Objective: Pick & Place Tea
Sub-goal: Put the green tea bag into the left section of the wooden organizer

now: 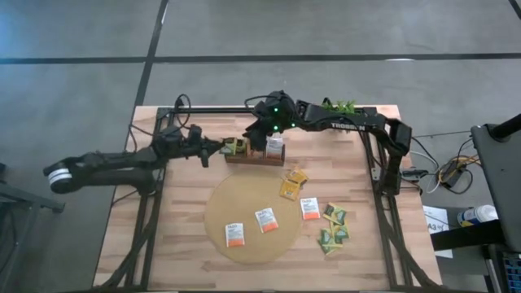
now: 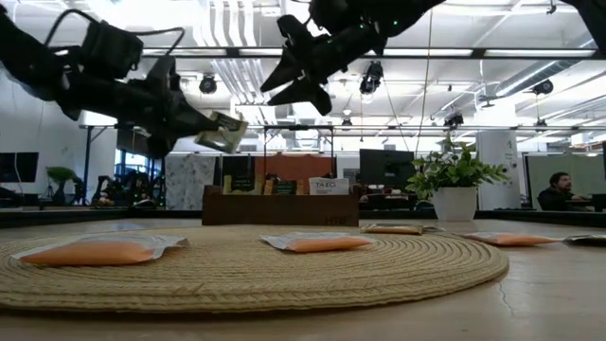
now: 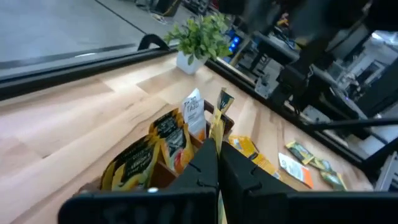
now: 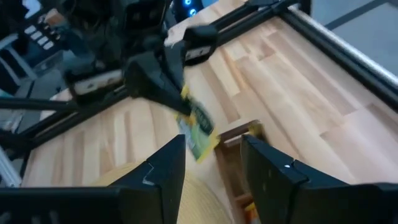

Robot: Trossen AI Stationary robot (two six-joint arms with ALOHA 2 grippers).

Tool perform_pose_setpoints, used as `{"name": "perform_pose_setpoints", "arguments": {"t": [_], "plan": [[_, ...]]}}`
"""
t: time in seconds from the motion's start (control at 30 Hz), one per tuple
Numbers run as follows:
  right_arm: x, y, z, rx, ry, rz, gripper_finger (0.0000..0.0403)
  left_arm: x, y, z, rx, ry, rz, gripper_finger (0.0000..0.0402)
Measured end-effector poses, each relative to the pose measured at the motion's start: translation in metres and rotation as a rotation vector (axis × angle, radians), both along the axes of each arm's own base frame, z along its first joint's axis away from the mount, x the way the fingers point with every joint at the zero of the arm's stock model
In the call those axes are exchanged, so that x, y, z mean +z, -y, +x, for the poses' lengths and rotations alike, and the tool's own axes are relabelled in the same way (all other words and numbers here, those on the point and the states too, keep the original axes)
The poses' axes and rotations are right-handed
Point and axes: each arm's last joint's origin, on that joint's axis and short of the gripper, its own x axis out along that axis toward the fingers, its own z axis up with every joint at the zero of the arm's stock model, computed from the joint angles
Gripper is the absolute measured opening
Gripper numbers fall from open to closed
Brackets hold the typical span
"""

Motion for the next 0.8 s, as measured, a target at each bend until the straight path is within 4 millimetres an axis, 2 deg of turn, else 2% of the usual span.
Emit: {"name": "perform_pose_setpoints", "arguments": {"t": [0.17, 0.4, 0.53, 0.67, 0.8], "plan": [[-0.004, 0.014, -0.005, 0.006, 0.02, 0.067, 0.0153, -0.006, -0.011, 0.015, -0.014, -0.023, 0.029, 0.0], [-0.007, 0.024, -0.009, 0.017, 0.02, 0.056, 0.0153, -0.013, -0.036, 0.036, -0.085, -0.053, 0.004, 0.0], [-0.022, 0.026, -0.006, 0.071, -0.016, 0.074, 0.0152, -0.009, -0.046, 0.045, -0.15, -0.042, -0.008, 0.0], [-0.037, 0.026, -0.002, 0.114, -0.073, 0.036, 0.0154, -0.007, -0.049, 0.046, -0.178, -0.033, 0.0, 0.0], [-0.044, 0.026, -0.002, 0.138, -0.102, 0.012, 0.0155, -0.008, -0.049, 0.043, -0.179, -0.055, -0.012, 0.0]]}}
